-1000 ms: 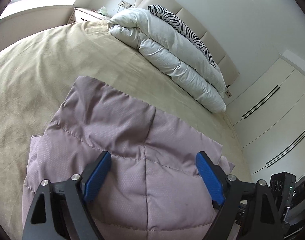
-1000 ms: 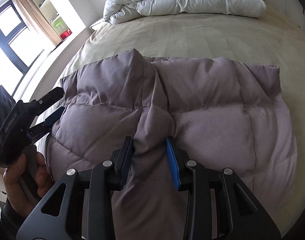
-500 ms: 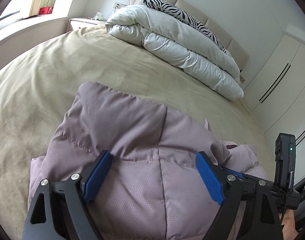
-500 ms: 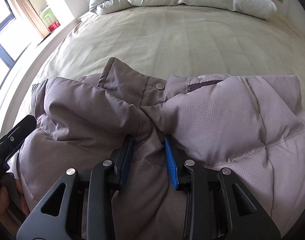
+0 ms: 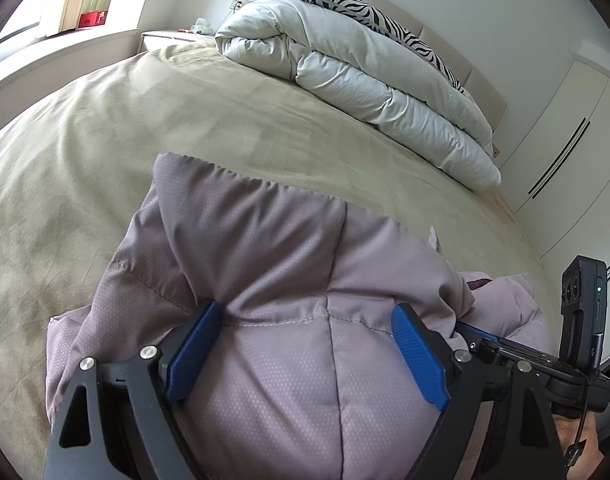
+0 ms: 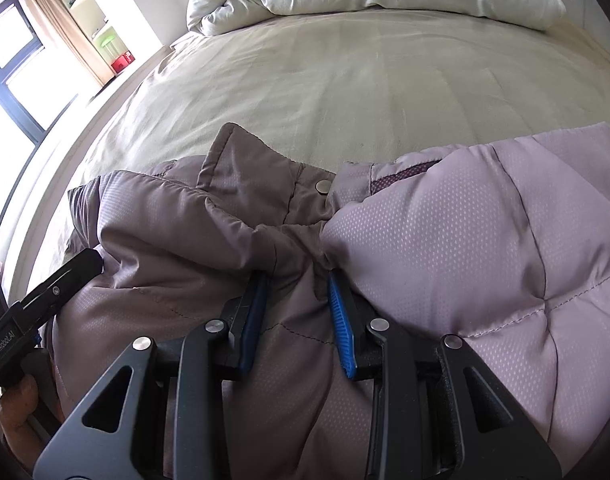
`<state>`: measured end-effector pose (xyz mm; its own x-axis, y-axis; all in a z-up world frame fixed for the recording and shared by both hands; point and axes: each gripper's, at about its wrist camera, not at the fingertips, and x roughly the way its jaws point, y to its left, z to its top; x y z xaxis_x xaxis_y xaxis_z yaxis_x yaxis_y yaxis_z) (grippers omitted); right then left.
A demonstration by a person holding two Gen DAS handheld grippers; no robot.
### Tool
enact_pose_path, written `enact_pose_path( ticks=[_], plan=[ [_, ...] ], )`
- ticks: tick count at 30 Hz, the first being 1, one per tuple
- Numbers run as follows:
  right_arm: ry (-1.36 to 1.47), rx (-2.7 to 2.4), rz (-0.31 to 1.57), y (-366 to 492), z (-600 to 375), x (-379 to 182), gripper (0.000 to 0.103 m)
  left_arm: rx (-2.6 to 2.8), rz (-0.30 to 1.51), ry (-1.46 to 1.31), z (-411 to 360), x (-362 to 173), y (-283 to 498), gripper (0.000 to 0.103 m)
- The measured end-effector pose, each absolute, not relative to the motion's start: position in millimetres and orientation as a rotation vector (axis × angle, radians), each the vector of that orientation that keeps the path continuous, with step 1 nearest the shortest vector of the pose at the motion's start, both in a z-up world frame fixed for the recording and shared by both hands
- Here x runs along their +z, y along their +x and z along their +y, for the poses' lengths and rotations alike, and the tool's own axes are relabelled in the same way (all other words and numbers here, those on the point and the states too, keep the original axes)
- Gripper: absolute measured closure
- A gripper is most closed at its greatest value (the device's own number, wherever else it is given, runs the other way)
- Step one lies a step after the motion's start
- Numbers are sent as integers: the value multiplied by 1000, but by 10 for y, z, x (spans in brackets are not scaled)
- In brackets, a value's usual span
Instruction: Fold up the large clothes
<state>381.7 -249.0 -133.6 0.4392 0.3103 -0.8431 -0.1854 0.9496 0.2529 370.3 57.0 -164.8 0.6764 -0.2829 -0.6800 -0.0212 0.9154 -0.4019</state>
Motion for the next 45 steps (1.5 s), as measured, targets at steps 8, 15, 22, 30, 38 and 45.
enact_pose_path(
  ticks=[8,15,22,30,38,45],
  plan=[
    [100,296,1049,3772,-2427,-1348,73,-148,831,-377,557,-1669,3725,14],
    [90,295,1037,3760,-2386,-1330,73,-135,879,-363,534,-1555,3725,14],
    [202,322,1020,3499,-2580,-897,72,-167,843,-185,306,-1132,3222,14],
    [48,122,972,3091,-3165,-666,73,-164,935,-167,482,-1482,3329,2],
    [37,104,1015,3103,-3363,-1126,73,-150,934,-135,402,-1619,3432,0],
    [91,132,983,3091,-3431,-1300,73,-167,916,-155,419,-1692,3480,0]
  ],
)
